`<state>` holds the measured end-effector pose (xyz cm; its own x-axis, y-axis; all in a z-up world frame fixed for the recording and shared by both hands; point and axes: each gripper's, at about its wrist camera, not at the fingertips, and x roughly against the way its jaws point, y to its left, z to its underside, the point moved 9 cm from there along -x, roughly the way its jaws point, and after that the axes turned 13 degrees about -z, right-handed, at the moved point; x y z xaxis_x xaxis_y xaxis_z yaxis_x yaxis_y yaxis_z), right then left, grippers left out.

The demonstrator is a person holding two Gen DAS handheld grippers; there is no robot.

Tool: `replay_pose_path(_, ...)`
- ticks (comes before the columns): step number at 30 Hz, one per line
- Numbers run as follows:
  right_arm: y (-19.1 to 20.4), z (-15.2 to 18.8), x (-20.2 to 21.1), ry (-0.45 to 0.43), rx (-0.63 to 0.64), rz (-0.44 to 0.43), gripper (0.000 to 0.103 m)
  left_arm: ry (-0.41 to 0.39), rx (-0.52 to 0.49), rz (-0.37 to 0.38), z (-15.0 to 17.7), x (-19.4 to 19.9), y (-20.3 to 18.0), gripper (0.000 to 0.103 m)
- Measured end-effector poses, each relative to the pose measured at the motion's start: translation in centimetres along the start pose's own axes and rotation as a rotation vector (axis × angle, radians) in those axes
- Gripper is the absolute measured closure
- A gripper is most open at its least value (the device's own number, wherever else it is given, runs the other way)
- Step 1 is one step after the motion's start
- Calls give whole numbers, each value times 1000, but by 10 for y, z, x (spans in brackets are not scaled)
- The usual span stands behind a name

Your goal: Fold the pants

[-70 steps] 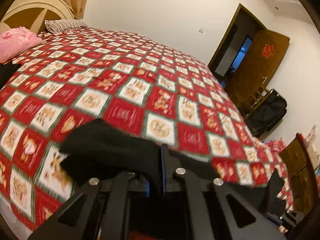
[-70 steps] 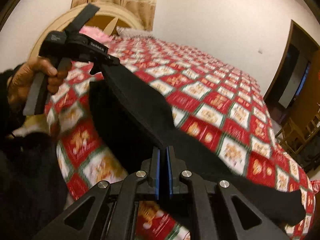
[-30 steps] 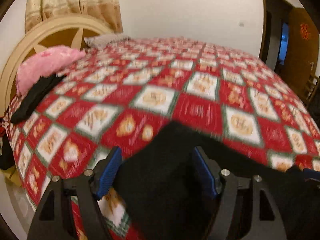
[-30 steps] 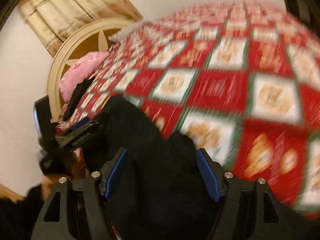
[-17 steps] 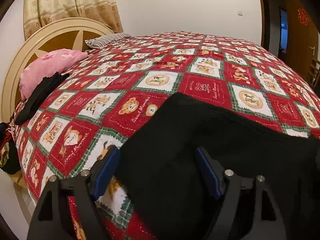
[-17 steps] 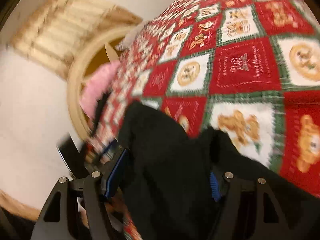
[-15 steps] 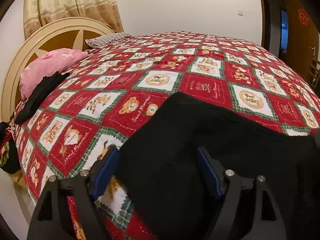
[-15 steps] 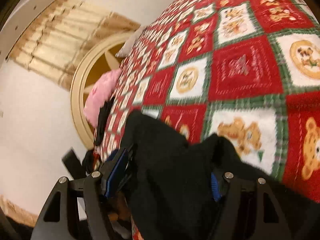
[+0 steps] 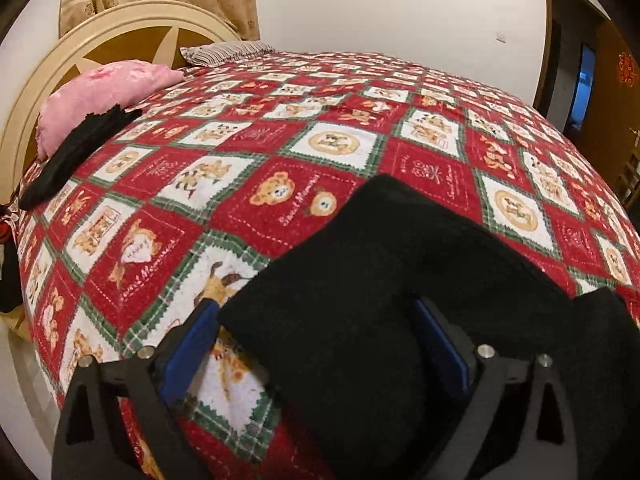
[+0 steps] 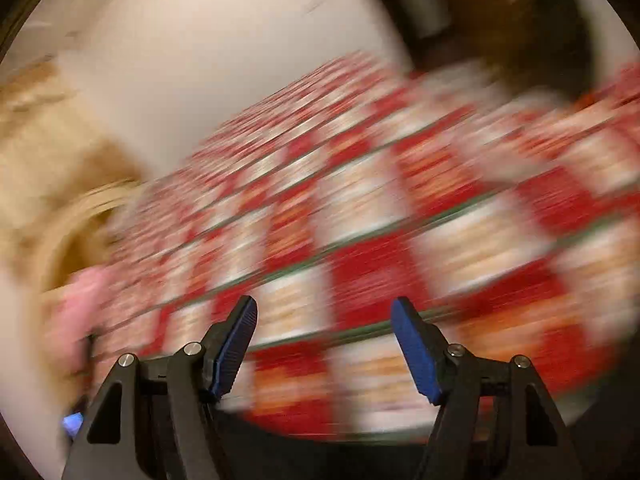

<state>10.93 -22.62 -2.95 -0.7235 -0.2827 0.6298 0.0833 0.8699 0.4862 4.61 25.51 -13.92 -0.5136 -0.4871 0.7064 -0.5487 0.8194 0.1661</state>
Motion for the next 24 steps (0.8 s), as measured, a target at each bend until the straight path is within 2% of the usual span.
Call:
replay_pose_path(2,-63,-11,24,25,-55,218,32,-4,-4,-3,0,1,0,4)
replay_pose_path(5,-131,-10,41,84,-130,366,32,-12,-17,-17,0,2,0,4)
replay_pose_path(8,-166,-3,36,145,-135,459,32,-7,-15,-16,-1,1,0,4)
replay_pose_path(11,-175,8,22,184,-151,451,31,0,-10,-16,-1,1,0,4)
replay_pose_path(14,-172,6,15,195,-85,482,32,-5,-26,-29,-1,1,-1,4)
replay_pose_path(16,-175,6,14,198,-80,465,35,-8,-34,-34,-2,1,-2,4)
replay_pose_path(17,-176,3,16,195,-74,464,48,-9,-34,-36,-2,1,-2,4)
replay_pose_path(18,-182,4,18,192,-77,451,75,-9,-34,-37,-2,1,-1,4)
replay_pose_path(20,-187,6,23,188,-135,377,94,-9,-34,-39,-2,1,-1,4)
replay_pose_path(22,-187,10,35,148,-174,282,96,-9,-38,-40,-2,1,-1,4)
replay_pose_path(24,-182,9,57,73,-180,209,97,-9,-39,-41,-2,1,-1,4)
